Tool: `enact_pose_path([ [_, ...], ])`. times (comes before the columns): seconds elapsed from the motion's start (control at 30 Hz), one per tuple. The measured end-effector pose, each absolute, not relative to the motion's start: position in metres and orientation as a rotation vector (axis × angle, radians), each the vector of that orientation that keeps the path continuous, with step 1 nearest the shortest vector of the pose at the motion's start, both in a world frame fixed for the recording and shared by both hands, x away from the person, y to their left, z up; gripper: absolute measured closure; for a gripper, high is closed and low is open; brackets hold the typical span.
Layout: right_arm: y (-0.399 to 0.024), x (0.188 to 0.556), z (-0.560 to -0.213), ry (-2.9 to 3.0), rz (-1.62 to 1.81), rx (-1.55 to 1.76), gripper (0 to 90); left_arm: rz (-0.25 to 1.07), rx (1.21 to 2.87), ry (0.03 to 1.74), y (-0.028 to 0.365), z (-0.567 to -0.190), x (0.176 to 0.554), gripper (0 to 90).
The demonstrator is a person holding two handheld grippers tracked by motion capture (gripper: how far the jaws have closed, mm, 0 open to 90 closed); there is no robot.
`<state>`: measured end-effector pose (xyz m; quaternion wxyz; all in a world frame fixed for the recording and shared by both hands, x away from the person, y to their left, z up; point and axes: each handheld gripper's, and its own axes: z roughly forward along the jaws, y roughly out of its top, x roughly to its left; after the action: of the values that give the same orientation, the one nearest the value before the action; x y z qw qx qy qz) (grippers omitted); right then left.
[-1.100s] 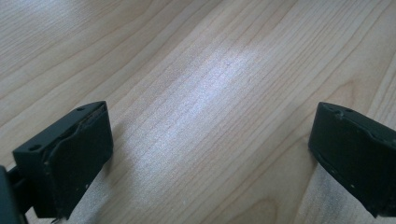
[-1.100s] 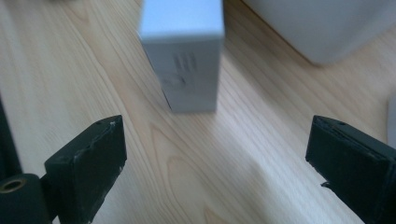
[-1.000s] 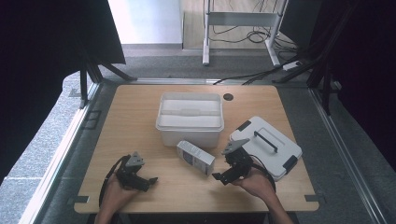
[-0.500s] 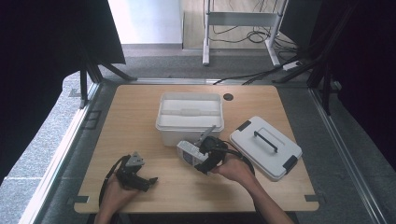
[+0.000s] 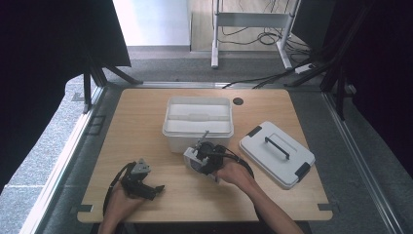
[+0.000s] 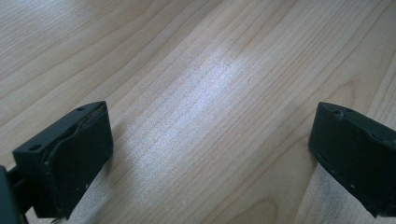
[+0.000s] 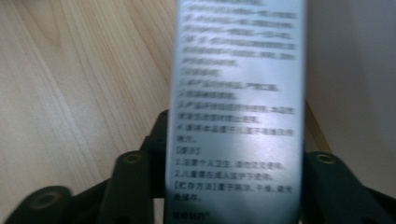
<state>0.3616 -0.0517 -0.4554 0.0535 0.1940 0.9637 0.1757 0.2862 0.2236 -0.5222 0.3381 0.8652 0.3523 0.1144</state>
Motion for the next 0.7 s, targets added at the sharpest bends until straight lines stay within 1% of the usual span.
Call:
enact_pose_path([
  [0.13, -0.057, 0.353, -0.446, 2.927, 0.556, 0.568, 55.6, 0.298, 2.255, 0.918, 0.224, -0.522, 0.286, 0.0],
  [0.33, -0.073, 0.33, -0.431, 2.947, 0.591, 0.521, 55.5, 0.296, 2.254, 0.92, 0.224, -0.522, 0.286, 0.0],
  [0.7, -0.113, 0.284, -0.44, 2.969, 0.616, 0.509, 55.4, 0.299, 2.255, 0.922, 0.223, -0.522, 0.286, 0.0],
])
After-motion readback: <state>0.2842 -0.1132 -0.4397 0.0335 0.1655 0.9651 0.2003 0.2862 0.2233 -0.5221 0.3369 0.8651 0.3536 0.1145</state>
